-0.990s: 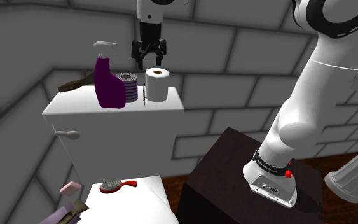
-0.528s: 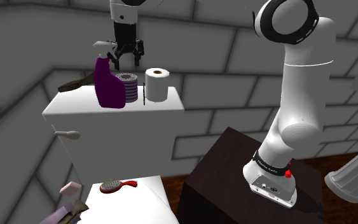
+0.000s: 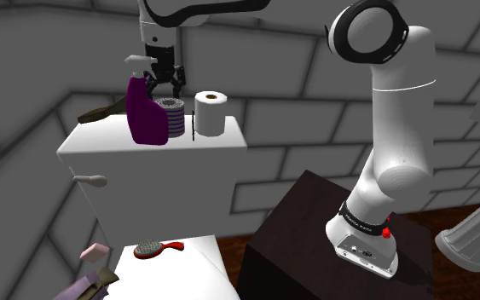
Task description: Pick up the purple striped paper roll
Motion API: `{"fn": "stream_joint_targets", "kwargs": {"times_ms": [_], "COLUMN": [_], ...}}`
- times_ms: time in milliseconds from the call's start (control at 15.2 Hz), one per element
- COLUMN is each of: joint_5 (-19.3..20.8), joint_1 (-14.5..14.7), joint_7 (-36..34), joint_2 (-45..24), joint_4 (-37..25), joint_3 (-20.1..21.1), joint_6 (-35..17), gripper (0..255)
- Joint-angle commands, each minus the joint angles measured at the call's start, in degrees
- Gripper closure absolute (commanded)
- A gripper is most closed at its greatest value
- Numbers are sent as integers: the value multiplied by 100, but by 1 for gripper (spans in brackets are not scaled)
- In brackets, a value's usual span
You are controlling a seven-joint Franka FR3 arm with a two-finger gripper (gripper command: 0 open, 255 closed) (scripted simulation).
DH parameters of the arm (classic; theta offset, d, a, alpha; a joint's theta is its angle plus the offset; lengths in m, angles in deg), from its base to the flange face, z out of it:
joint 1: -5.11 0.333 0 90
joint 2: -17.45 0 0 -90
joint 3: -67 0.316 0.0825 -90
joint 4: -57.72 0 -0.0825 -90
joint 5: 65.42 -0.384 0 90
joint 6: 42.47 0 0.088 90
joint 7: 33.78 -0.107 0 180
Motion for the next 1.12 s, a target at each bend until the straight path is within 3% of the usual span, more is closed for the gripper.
{"fn": "stream_joint_targets", "kwargs": {"times_ms": [0, 132, 198, 792, 1056], "joint_5": [0, 1, -1, 1, 3], "joint_1": [-5, -5, -8, -5, 15], "joint_7": [0, -1, 1, -1, -4], "joint_2": [1, -1, 11, -1, -17], "joint_4": [120, 117, 129, 117, -217], "joint_3": [-2, -2, -1, -2, 3], "joint_6": [-121, -120, -121, -120, 197], "gripper": [0, 0, 255, 255, 255]}}
